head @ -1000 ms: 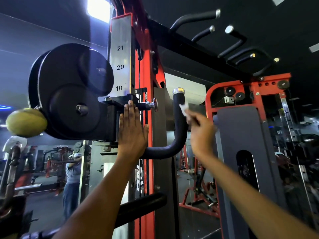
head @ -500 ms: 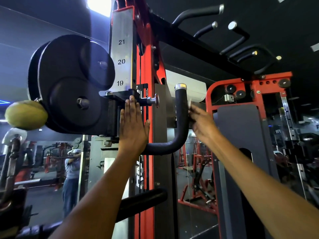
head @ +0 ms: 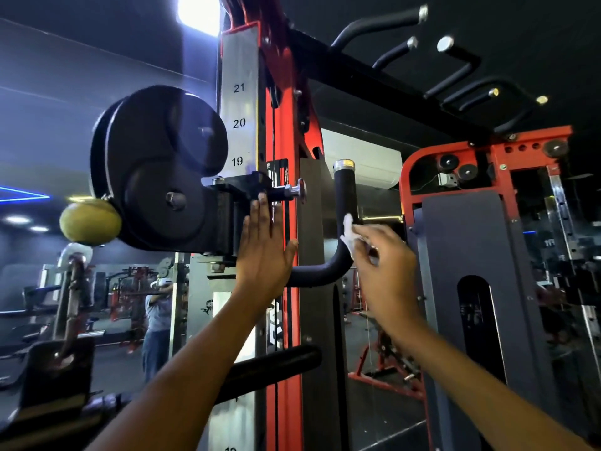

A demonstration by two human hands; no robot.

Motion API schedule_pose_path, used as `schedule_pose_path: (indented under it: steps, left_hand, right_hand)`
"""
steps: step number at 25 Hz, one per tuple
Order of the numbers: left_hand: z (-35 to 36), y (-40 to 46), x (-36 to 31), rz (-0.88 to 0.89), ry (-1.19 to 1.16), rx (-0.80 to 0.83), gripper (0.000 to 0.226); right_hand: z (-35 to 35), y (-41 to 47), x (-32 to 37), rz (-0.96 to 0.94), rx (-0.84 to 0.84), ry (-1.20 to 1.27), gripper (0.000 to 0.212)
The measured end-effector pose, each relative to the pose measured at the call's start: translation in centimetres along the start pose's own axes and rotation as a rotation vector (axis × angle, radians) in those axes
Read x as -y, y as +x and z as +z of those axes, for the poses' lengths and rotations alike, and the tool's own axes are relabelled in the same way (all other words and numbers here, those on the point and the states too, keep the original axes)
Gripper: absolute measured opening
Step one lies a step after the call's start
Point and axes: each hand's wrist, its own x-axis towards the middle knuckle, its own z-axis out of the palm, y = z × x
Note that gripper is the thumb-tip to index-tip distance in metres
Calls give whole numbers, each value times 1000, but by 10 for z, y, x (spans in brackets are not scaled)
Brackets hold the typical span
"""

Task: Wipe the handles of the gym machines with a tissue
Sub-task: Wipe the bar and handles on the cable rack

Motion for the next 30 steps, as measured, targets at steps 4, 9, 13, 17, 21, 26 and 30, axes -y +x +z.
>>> schedule_pose_path:
  steps: [4,9,13,17,21,26,30]
  left_hand:
    - [-28,-17,9,124,180,-371,68]
    - [-71,-15,37,-38,504,-276,69]
    - [-61,-21,48,26,728,-202,69]
    - [-50,-30,55,8,694,-236,69]
    - [-41,-35,58,-54,638,-280,70]
    - [-33,-34,64,-111,573,-283,69]
    - [-27,-34,61,-127,478,-323,68]
  right_hand:
    - [18,14,-1,-254,211,-532,24]
    - [48,-8,35,-302,467,-475,27]
    - [34,15,31,-205,331,-848,27]
    - [73,-5,42,-79,491,-728,16]
    - [97,4,26,-258,642,-315,20]
    - [28,-4,-9,-564,444,-539,26]
    - [46,-3,12,-361,381,-627,25]
